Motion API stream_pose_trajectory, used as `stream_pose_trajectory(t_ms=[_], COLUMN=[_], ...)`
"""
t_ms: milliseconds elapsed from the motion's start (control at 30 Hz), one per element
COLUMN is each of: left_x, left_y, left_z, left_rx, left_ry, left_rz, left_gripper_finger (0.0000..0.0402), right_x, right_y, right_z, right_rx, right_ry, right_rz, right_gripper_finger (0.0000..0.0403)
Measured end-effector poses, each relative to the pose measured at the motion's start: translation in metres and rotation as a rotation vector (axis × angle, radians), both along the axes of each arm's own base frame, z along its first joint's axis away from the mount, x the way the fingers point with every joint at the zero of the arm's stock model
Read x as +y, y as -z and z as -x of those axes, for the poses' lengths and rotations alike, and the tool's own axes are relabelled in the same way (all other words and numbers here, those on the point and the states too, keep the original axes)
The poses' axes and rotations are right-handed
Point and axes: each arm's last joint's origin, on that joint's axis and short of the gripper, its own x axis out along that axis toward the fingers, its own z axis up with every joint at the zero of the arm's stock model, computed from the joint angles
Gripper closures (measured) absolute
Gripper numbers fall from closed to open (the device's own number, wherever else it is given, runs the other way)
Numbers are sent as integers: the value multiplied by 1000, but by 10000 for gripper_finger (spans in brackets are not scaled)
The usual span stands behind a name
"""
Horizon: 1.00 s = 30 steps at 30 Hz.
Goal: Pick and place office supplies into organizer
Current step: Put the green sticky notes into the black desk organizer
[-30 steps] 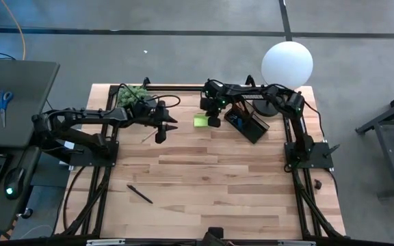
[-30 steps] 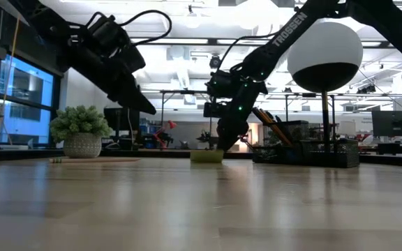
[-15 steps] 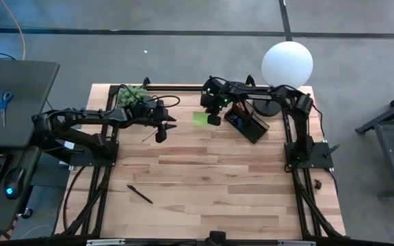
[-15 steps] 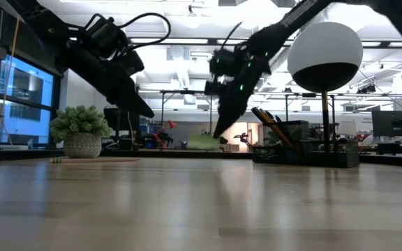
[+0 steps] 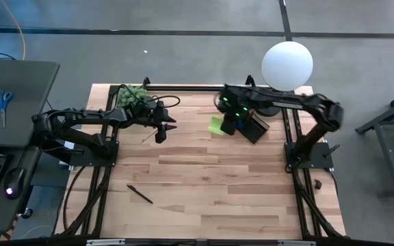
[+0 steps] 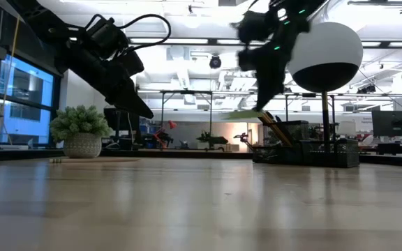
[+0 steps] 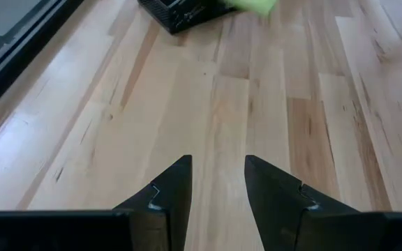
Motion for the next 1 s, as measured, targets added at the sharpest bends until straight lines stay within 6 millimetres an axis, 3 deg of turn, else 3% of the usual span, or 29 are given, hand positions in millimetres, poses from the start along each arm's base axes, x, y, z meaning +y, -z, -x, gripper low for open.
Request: stream_pose_trajectory(t_ms=[267, 567, 733, 1000], left_x=[0, 0, 0, 0], left_y=[-1, -3, -3, -4], left_z=[-1, -2, -2, -3], left_rx=[-18, -58, -60, -61], left_ry=[-12, 13, 17, 22], left_rz=[13, 45, 47, 36], left_gripper_finger=[280, 280, 280, 280], right_x=[40, 52, 50, 44], right_y=[-5, 17, 32, 38], right_z=[76, 138, 155, 159], right_rx=[-51, -13, 44, 81], right_ry=[266, 484, 562, 582], right_rz=[62, 100, 112, 142], right_gripper_finger=[403, 402, 402, 402])
